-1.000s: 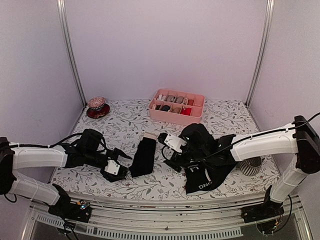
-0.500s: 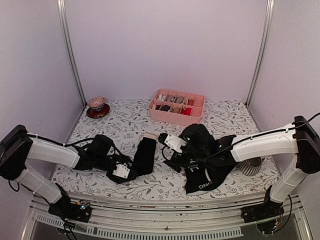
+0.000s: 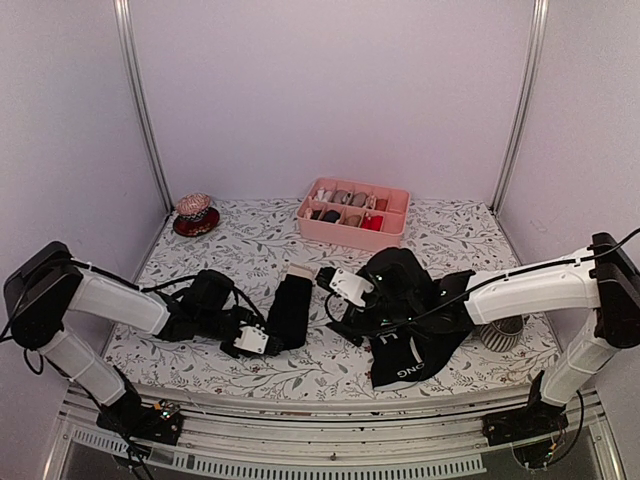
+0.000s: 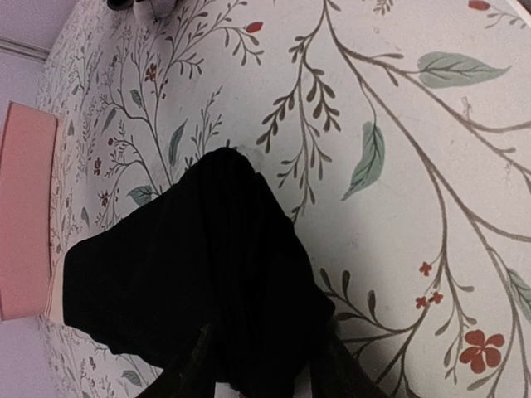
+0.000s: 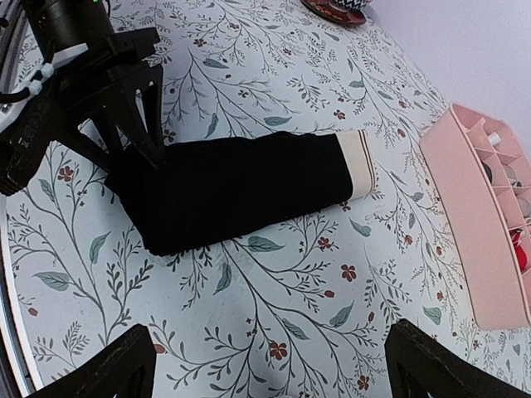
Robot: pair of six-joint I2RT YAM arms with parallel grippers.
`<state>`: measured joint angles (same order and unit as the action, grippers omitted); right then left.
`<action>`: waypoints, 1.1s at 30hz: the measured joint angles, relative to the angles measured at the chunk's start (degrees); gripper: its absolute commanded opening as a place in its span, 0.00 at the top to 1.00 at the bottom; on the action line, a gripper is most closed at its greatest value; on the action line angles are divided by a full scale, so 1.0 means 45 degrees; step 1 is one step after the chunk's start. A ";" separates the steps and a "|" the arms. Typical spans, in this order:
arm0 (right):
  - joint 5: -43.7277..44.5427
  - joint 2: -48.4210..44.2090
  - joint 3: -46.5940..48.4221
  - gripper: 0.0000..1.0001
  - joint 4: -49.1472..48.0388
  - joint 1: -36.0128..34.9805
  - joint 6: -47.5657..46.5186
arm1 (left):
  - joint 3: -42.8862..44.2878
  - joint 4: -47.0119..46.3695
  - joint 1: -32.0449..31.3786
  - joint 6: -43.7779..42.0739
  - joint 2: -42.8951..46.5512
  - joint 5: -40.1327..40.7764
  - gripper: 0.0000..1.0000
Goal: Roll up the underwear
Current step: Roll the underwear at the center of the board.
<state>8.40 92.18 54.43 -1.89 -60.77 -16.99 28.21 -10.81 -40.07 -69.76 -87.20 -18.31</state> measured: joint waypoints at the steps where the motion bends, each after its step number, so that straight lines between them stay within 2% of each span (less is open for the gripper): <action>1: -0.0019 -0.0049 -0.0039 0.01 -0.0024 -0.0029 -0.0034 | 0.0034 0.0015 -0.0010 -0.0015 -0.0068 0.0034 0.66; 7: -0.0107 -0.0141 -0.0389 0.01 -0.0403 -0.0369 -0.0539 | 0.0607 0.0631 -0.0015 0.0403 -0.0495 0.0117 0.87; 9: -0.0117 -0.0170 -0.0719 0.01 -0.0695 -0.0583 -0.0903 | 0.0952 0.1059 -0.0015 0.0612 -0.0631 0.0058 0.90; 14: -0.0131 -0.0223 -0.1656 0.00 -0.1515 -0.1219 -0.1982 | 0.1899 0.2331 0.0024 0.1166 -0.0874 -0.0452 0.91; 19: 0.0005 -0.0146 -0.1919 0.06 -0.2191 -0.1953 -0.3021 | 0.3274 0.4099 0.0364 0.1710 -0.1564 -0.1365 0.91; 28: 0.0821 0.2691 -0.0044 0.22 -0.2623 -0.2516 -0.3779 | 0.6266 0.7504 0.1350 0.2531 -0.3585 -0.3026 0.90; 33: 0.1511 0.4114 0.1224 0.23 -0.2467 -0.2521 -0.3861 | 0.7019 0.8592 0.1506 0.2807 -0.4459 -0.3653 0.90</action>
<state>15.20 110.69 59.94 -12.99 -72.12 -34.37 59.79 27.86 -33.30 -57.12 -107.26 -34.74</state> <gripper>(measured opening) 0.771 0.101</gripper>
